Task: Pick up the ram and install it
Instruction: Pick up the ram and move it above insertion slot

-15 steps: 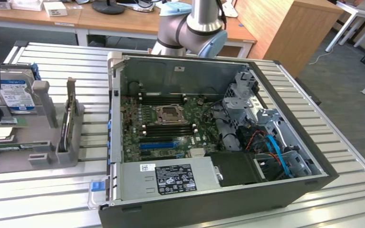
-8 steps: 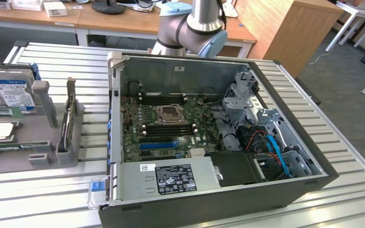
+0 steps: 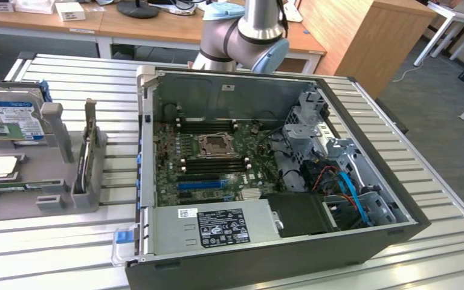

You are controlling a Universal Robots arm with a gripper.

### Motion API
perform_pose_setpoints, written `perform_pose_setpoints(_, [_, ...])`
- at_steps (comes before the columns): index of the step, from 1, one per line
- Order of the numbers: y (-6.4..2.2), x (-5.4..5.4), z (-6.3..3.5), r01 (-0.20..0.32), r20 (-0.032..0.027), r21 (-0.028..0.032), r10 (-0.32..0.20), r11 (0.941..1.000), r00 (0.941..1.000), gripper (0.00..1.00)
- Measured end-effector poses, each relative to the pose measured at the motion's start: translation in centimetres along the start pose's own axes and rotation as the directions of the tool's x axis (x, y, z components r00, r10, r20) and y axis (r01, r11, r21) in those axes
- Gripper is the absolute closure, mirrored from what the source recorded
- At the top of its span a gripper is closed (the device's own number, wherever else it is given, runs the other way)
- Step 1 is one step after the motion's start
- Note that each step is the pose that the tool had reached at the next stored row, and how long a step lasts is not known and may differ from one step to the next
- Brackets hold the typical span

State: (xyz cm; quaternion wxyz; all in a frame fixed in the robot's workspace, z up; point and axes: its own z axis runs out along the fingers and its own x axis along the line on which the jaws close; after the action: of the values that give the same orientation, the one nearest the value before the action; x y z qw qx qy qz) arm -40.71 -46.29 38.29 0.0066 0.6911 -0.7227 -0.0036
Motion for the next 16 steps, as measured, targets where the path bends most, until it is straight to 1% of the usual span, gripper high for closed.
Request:
perform_pose_setpoints(12, [0.04,0.0,-3.19,-0.009,0.0001,-0.0001,0.009,1.0,1.0,0.88])
perform_pose_setpoints(14, [0.05,0.0,-3.58,-0.01,0.0001,-0.0001,0.01,1.0,1.0,0.88])
perform_pose_setpoints(16, [0.06,0.0,-3.67,-0.01,0.0002,0.0,0.01,1.0,1.0,0.88])
